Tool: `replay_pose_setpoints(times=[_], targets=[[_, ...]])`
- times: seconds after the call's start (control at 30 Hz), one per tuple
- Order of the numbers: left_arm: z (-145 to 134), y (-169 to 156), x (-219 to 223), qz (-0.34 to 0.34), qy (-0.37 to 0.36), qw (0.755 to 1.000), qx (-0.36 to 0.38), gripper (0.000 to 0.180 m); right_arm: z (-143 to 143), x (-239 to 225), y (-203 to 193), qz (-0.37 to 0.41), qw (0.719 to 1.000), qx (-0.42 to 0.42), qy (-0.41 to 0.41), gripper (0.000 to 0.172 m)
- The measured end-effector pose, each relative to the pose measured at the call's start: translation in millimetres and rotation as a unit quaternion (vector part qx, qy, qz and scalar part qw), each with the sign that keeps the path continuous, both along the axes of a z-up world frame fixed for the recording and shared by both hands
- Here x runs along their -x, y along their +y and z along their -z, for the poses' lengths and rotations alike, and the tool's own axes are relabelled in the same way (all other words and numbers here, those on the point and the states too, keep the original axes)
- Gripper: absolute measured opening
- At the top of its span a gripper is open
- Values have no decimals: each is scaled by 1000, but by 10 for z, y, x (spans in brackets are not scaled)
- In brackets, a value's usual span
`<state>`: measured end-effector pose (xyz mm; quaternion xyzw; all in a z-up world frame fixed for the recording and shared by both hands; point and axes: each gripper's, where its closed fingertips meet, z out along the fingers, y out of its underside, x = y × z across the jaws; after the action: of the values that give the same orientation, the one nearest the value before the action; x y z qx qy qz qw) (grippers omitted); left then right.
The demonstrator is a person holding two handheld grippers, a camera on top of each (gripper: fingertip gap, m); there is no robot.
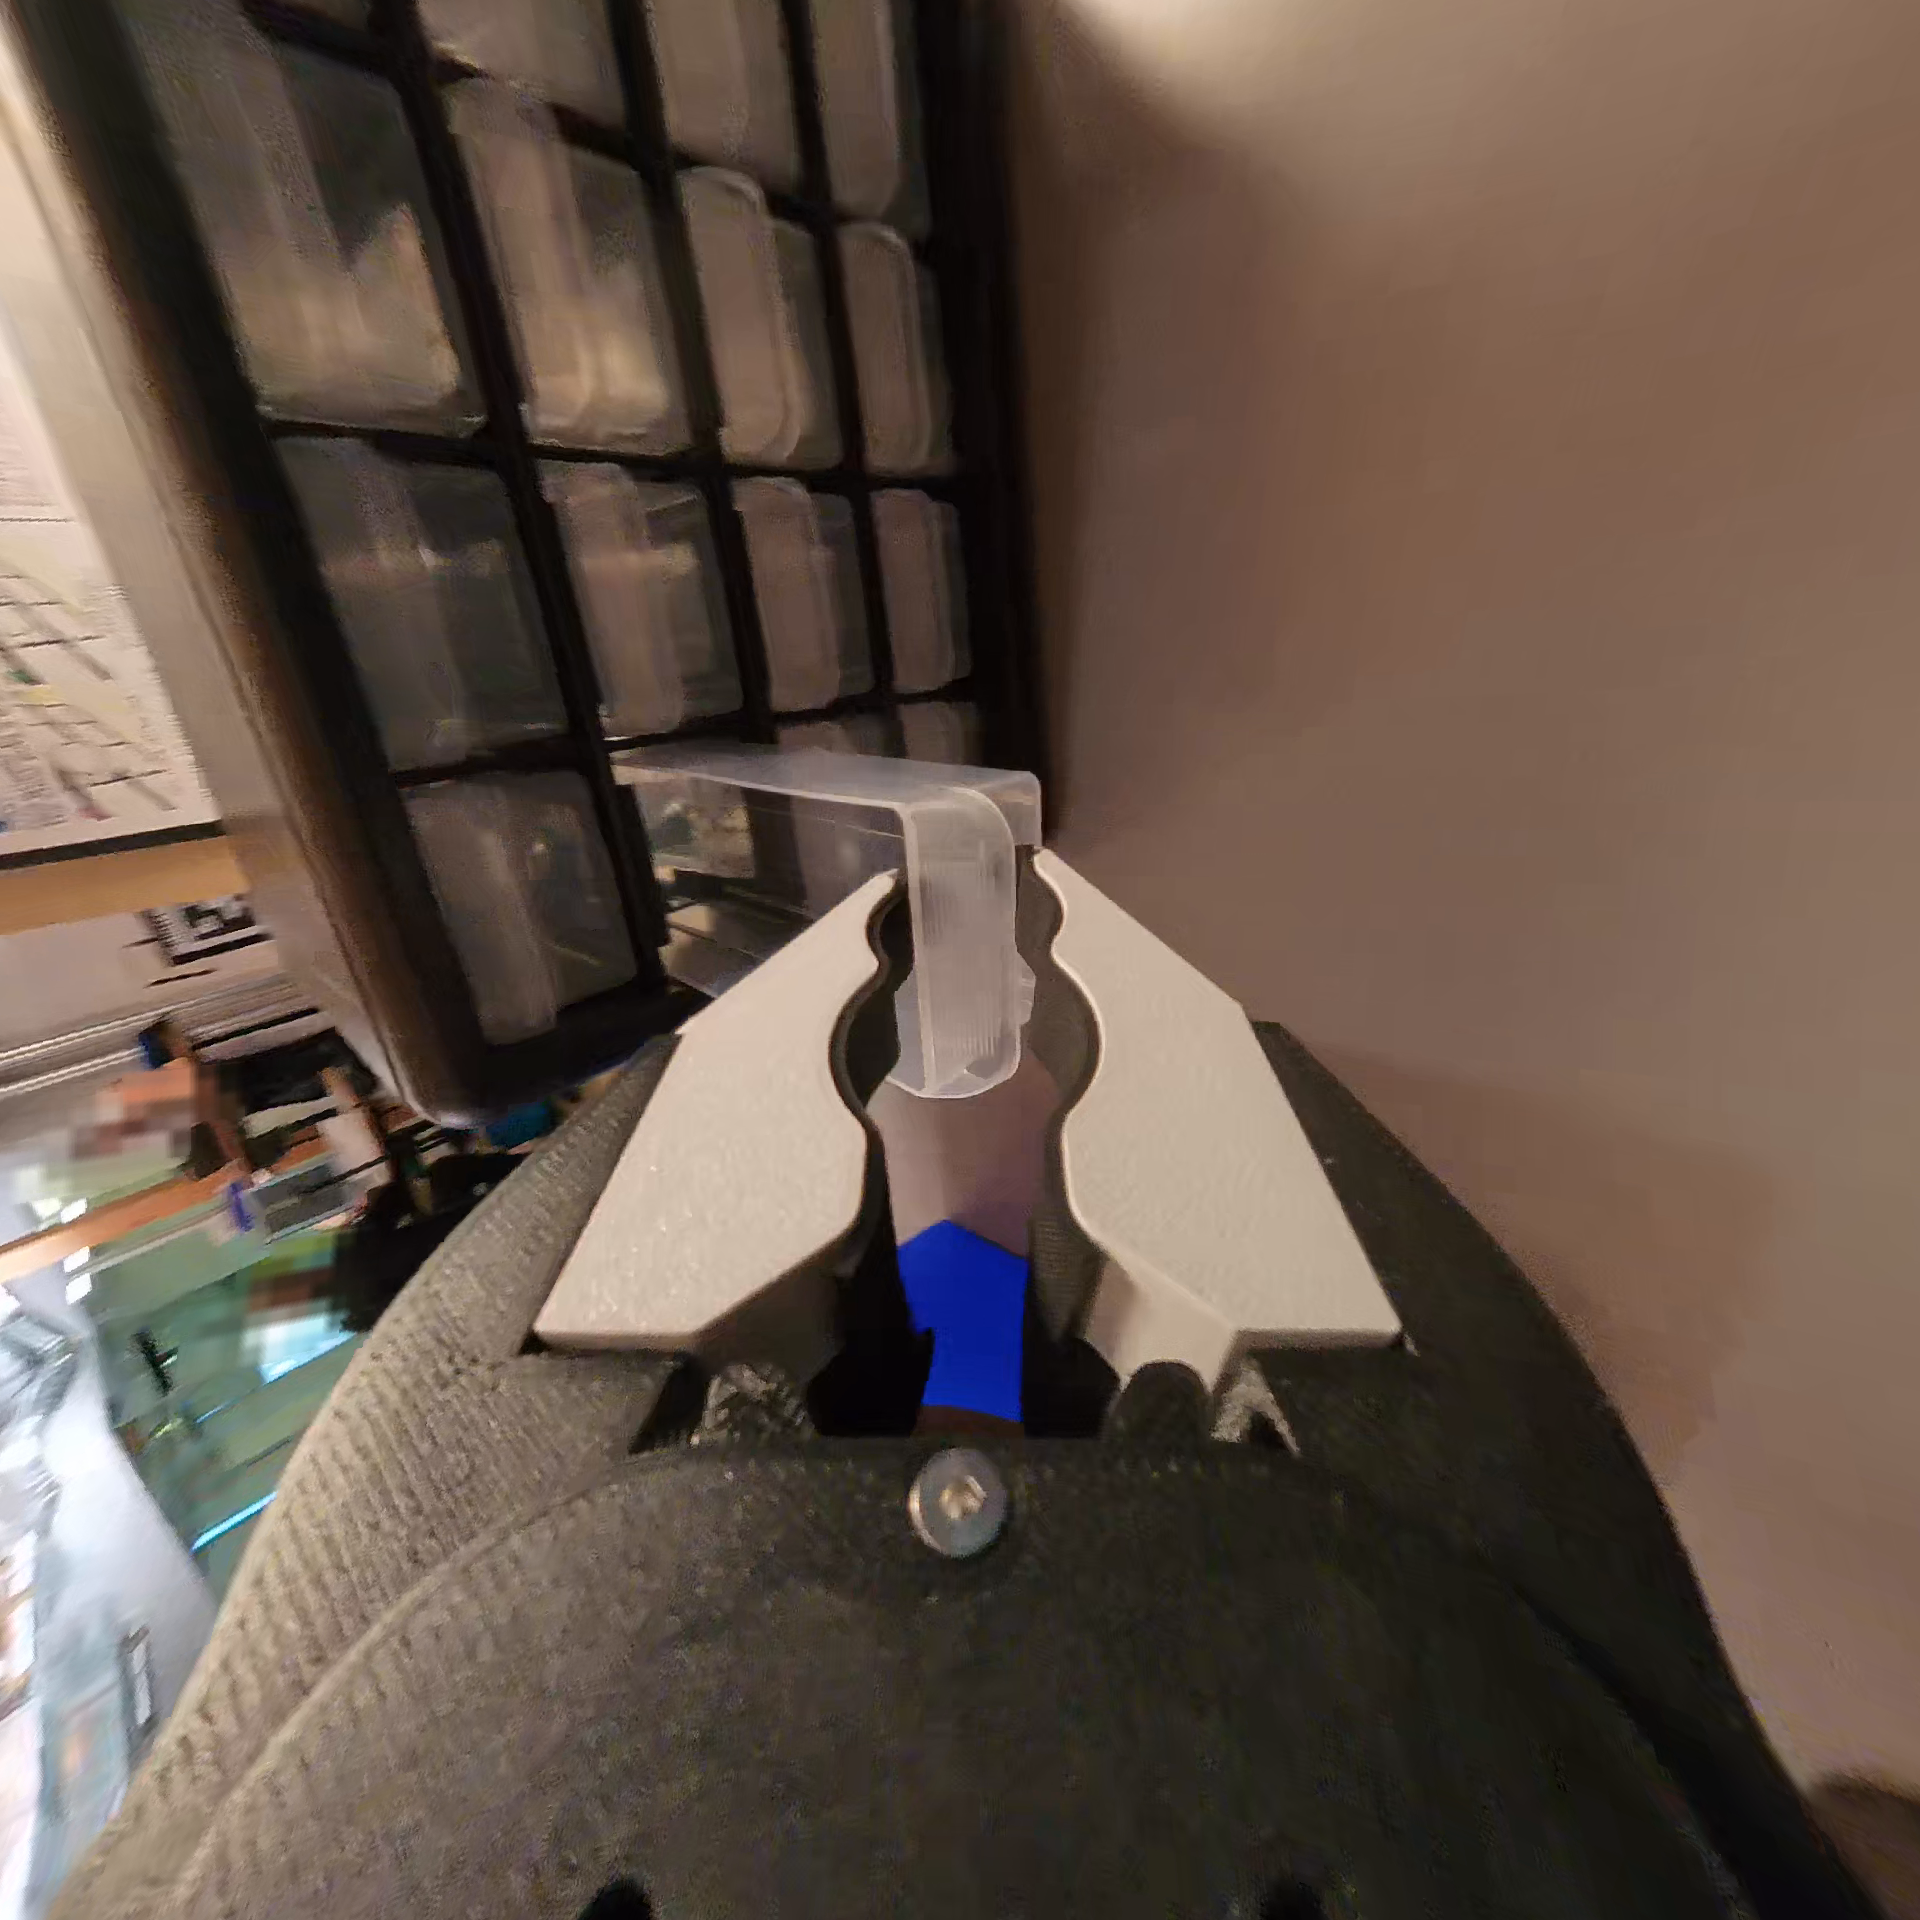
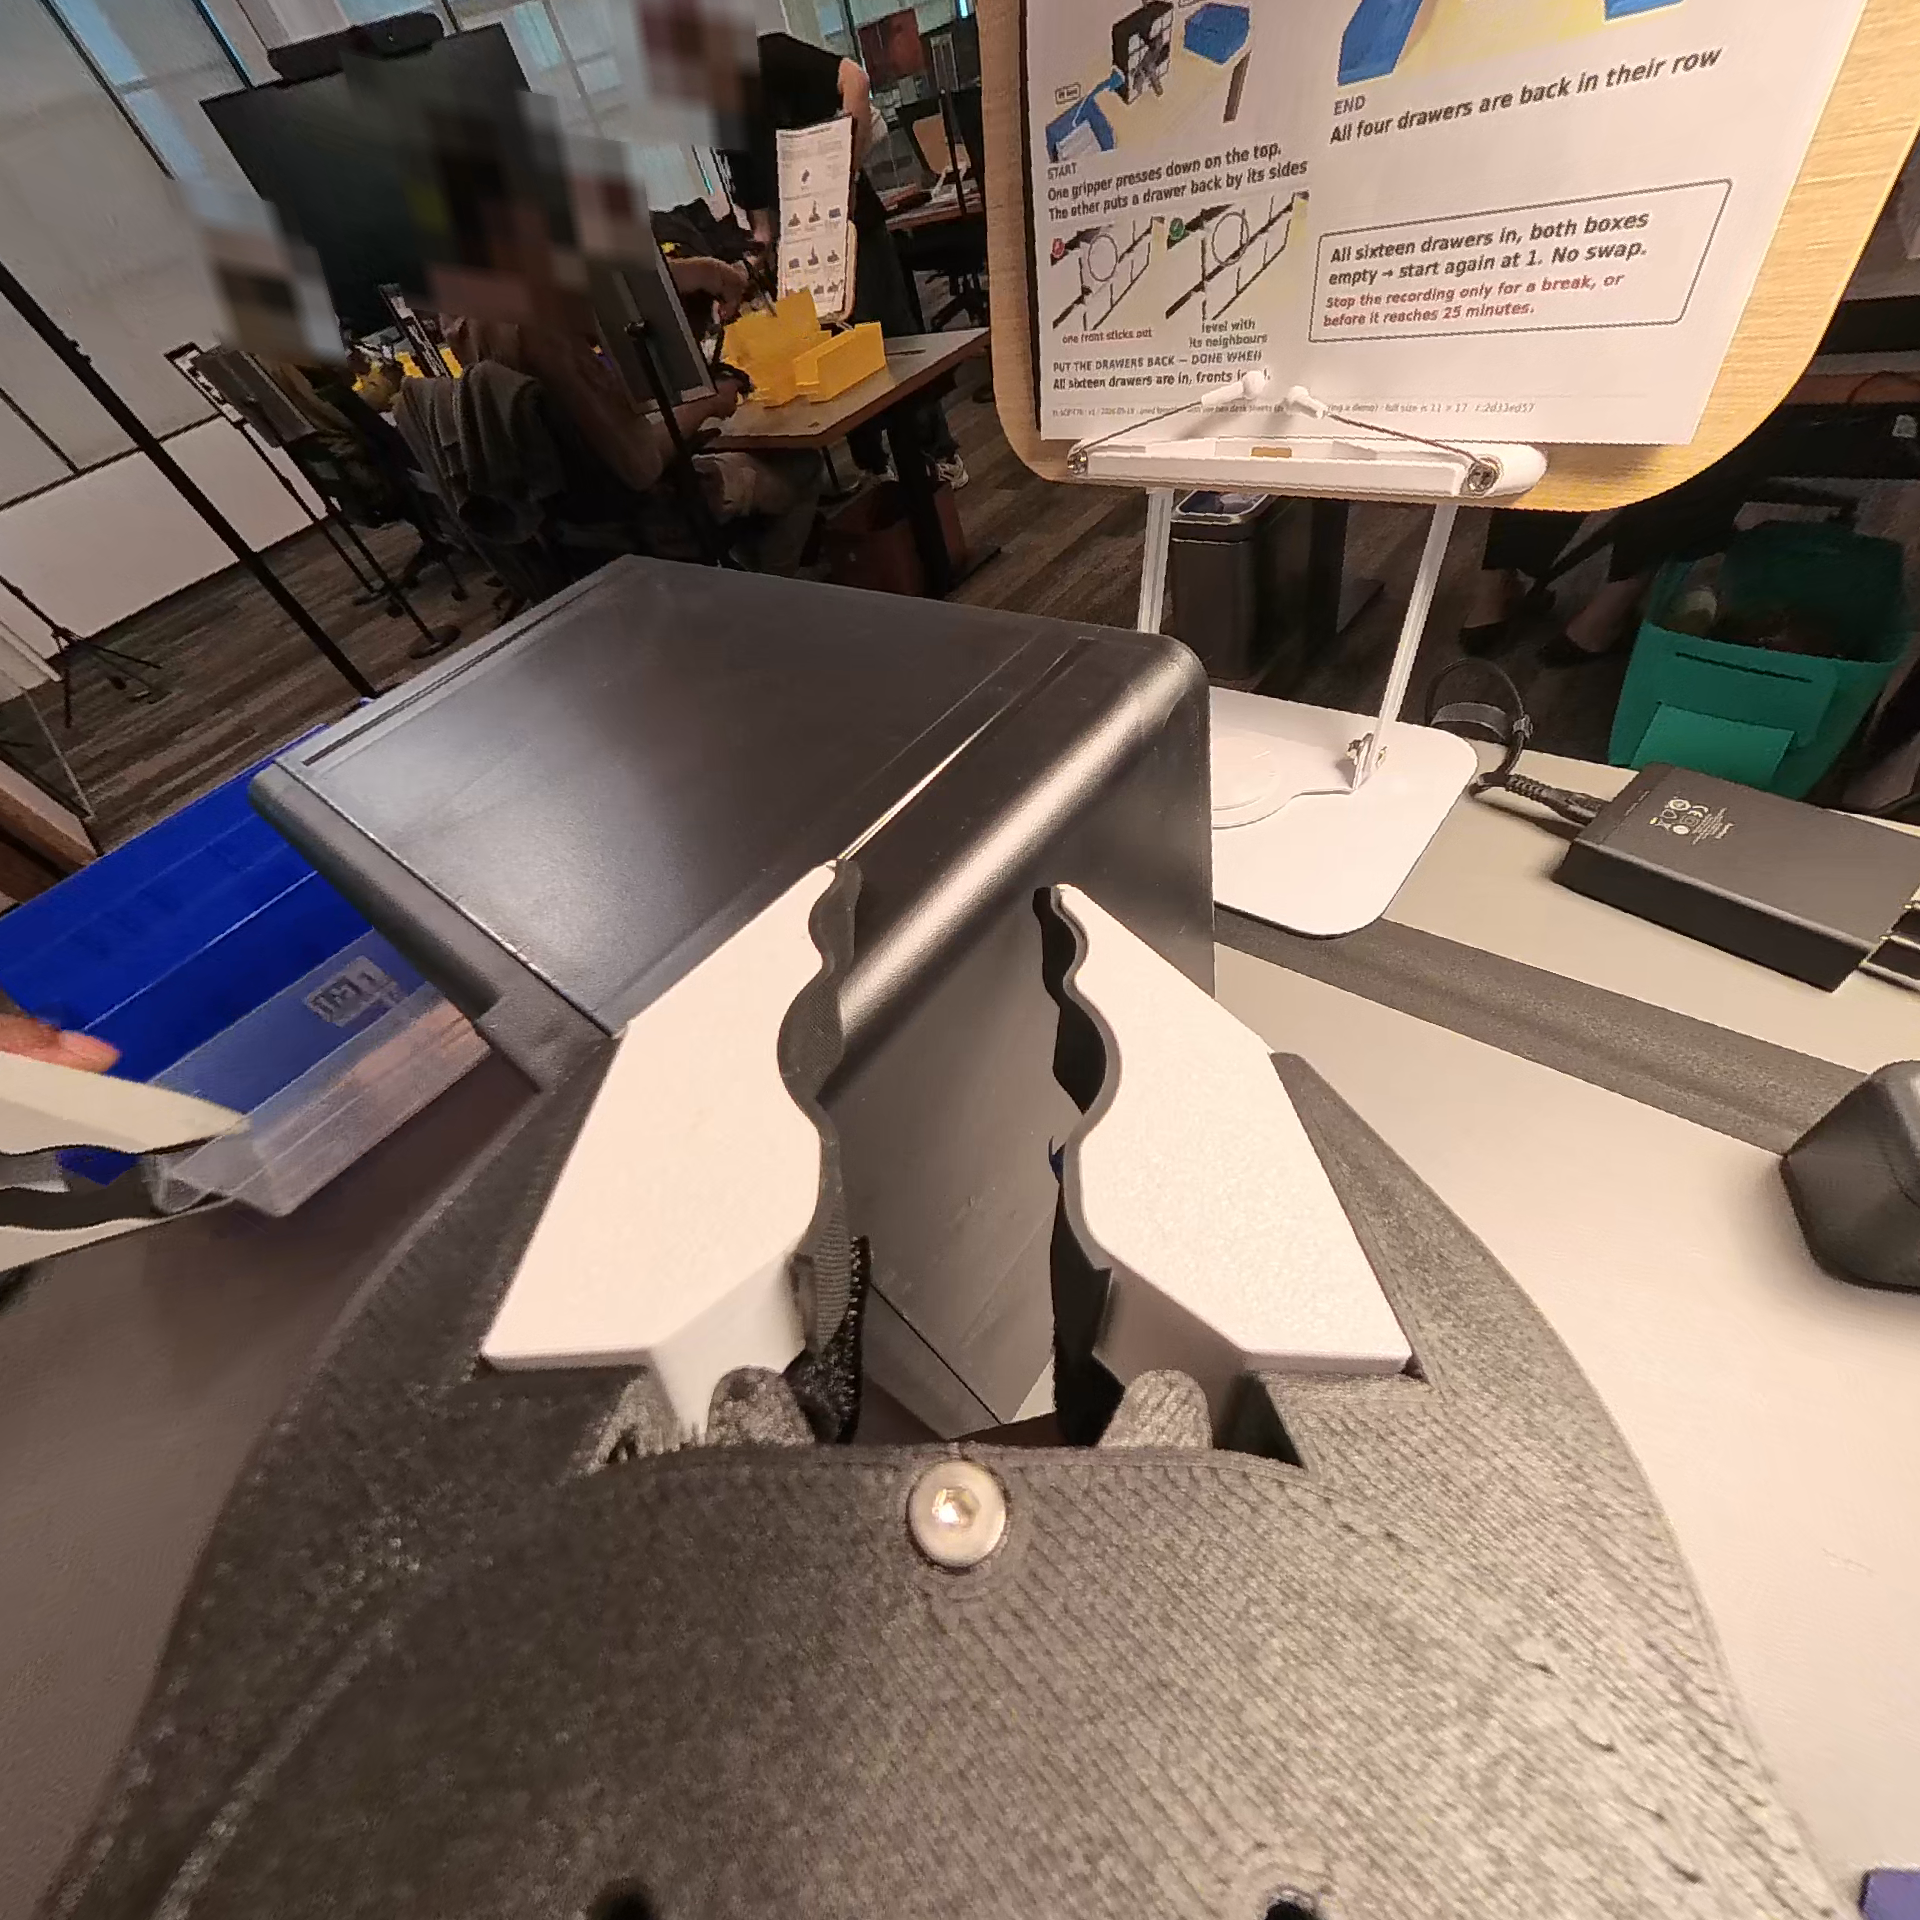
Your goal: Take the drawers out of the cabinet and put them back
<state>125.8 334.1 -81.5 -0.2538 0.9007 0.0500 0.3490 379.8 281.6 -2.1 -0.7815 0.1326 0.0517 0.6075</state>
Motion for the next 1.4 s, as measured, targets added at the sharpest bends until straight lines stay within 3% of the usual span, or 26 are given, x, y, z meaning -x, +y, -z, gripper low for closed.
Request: replay_pose_setpoints(times=[0.03, 0.2, 0.3, 0.4, 0.57, 0.93, 1.13, 1.27, 1.4], targets=[[0, 42, -65, -3, -24, 1000, -10, 19, 0, 0, 0, 0, 1000, 0, -1, 38], [-26, 245, -280, -16, -131, 991, -28, 27, 0, 1, -4, 1, 1000, 1, -3, 38], [-38, 230, -224, -14, -170, 985, 19, 39, 0, 6, -5, -1, 1000, 2, -4, 38], [-132, 106, -133, 16, -217, 974, 68, 34, -1, 8, -2, -3, 1000, 2, -3, 38], [-14, 158, -85, 5, -210, 975, 71, 16, 0, 7, -1, -3, 1000, 1, -2, 38], [65, 495, -539, -56, -237, 966, 86, 17, 3, 2, -3, 0, 1000, 0, -4, 39], [141, 499, -572, -71, -254, 957, 123, 24, 1, 2, 1, -2, 1000, 0, -4, 39], [200, 304, -459, -85, -287, 934, 193, 26, 1, -1, 0, 0, 1000, 2, -7, 39], [449, 57, -242, -118, -314, 897, 287, 28, -3, -6, -7, 5, 1000, 2, -12, 40]])
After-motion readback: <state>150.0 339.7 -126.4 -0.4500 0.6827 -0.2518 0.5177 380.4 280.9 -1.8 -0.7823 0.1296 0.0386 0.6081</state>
